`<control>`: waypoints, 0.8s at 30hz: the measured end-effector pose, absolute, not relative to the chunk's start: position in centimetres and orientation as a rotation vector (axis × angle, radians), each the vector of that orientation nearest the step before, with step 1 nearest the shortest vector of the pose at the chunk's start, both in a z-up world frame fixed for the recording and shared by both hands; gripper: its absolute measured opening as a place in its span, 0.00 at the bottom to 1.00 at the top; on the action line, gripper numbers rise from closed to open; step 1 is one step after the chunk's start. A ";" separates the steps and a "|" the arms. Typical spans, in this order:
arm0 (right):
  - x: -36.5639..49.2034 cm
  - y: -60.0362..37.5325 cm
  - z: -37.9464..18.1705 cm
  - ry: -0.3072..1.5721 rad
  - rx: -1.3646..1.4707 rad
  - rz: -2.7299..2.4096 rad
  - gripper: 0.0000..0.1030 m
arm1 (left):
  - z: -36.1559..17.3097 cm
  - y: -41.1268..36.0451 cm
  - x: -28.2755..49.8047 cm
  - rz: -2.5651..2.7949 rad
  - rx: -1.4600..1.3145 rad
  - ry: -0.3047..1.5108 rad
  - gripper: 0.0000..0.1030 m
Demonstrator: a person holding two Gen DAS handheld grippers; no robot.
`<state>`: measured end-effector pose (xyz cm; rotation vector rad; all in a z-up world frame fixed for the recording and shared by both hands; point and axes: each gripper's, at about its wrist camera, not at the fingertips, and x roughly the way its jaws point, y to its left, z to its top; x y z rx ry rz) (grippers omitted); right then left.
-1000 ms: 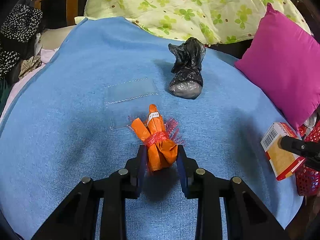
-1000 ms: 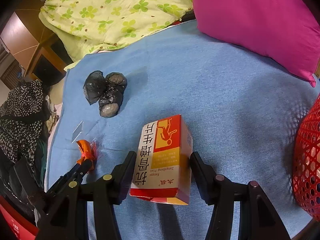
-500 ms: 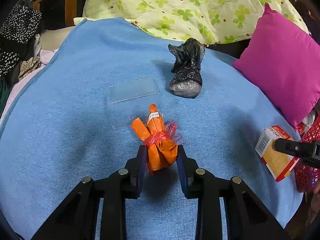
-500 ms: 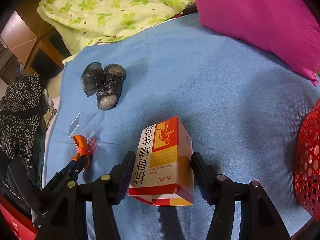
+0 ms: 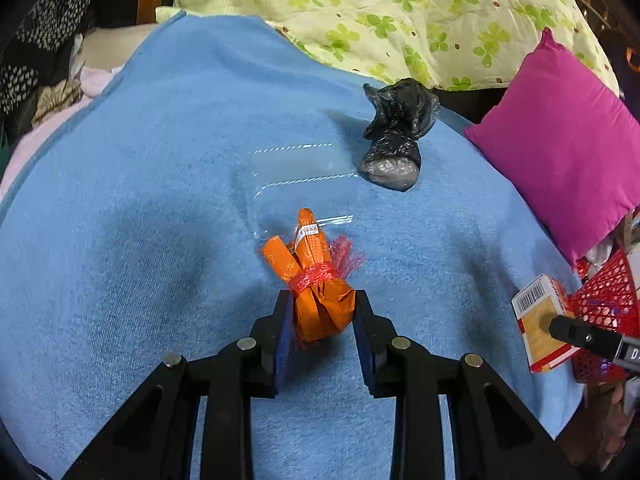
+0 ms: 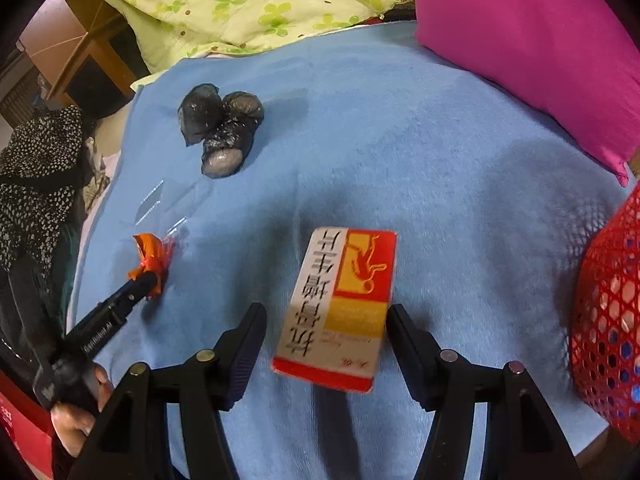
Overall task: Collect trash
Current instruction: 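Lift the medicine box with the right tool while the left tool lifts the orange bundle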
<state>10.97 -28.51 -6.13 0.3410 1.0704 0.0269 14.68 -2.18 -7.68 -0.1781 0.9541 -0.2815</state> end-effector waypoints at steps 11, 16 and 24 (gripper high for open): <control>11.1 -28.3 -7.0 1.067 0.292 -0.026 0.54 | -7.7 -1.0 14.3 -0.288 -0.197 0.970 0.30; 11.4 -27.9 -7.2 1.060 0.253 -0.027 0.50 | -7.8 -1.1 14.5 -0.270 -0.185 0.976 0.40; 11.2 -27.0 -6.3 0.968 0.279 -0.040 0.49 | -8.2 -1.9 14.8 -0.233 -0.153 0.968 0.28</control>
